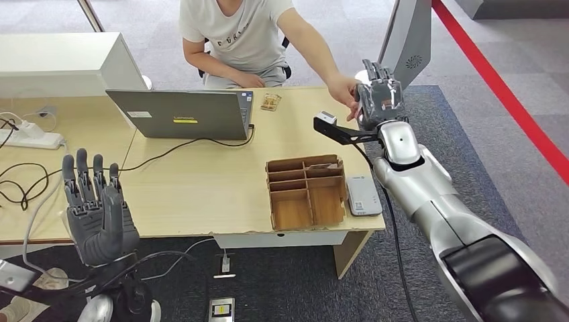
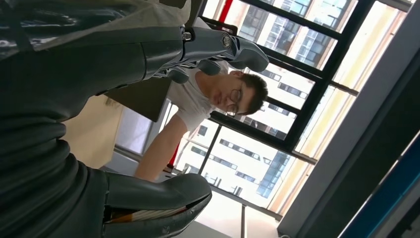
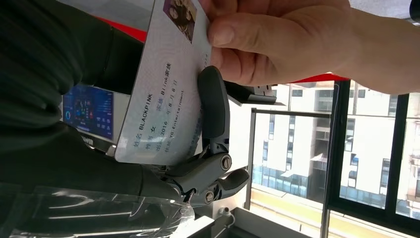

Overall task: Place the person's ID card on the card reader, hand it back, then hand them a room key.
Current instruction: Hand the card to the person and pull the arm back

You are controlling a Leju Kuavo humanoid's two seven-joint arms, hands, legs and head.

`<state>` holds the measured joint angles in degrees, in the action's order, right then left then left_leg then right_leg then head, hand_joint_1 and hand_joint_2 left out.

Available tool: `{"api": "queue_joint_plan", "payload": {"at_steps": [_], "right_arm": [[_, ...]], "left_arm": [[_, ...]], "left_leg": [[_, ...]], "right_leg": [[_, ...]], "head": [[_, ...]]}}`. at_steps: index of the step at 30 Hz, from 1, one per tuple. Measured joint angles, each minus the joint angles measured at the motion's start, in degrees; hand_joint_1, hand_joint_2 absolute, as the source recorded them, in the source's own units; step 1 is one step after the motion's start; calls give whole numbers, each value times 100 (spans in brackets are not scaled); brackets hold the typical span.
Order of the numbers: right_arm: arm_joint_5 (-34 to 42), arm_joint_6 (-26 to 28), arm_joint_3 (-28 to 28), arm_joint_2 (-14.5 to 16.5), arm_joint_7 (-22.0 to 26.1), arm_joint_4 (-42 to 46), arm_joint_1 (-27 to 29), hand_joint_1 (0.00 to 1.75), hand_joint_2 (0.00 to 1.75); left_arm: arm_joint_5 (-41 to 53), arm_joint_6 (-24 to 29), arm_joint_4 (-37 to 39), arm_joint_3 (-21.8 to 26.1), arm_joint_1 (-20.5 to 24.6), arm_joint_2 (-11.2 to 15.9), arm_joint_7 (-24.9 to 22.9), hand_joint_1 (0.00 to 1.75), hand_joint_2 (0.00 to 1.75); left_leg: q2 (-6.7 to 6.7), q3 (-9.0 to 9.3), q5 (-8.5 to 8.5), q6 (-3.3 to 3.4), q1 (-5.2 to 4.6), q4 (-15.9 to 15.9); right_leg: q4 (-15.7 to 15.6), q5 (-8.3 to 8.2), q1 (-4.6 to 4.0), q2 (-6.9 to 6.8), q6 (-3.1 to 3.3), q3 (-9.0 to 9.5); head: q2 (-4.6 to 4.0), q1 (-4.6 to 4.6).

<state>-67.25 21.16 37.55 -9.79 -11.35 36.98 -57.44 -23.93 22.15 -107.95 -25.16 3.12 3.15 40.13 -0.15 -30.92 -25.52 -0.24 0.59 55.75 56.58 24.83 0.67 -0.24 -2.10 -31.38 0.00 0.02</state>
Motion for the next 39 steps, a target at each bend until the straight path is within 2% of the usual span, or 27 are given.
{"api": "queue_joint_plan", "payload": {"at_steps": [20, 24, 39], "right_arm": [[-58, -7, 168, 215, 7, -410, -92, 175, 175], [-95, 27, 197, 234, 4, -453, -114, 0, 175], [-247, 405, 248, 146, -247, -367, -139, 0, 175]], "left_arm": [[50, -161, 184, 33, 1, -100, 0, 0, 175], [56, -157, 185, 35, 1, -101, 0, 0, 175], [80, -105, 185, 39, -2, -101, 0, 0, 175]], "left_leg": [[0, -1, 0, 0, 0, 0], [0, -1, 0, 0, 0, 0], [0, 1, 1, 0, 0, 2]], "right_leg": [[0, 0, 0, -1, 0, 0], [0, 0, 0, -1, 0, 0], [0, -1, 0, 0, -1, -1]], "head": [[0, -1], [0, -1], [0, -2]]}}
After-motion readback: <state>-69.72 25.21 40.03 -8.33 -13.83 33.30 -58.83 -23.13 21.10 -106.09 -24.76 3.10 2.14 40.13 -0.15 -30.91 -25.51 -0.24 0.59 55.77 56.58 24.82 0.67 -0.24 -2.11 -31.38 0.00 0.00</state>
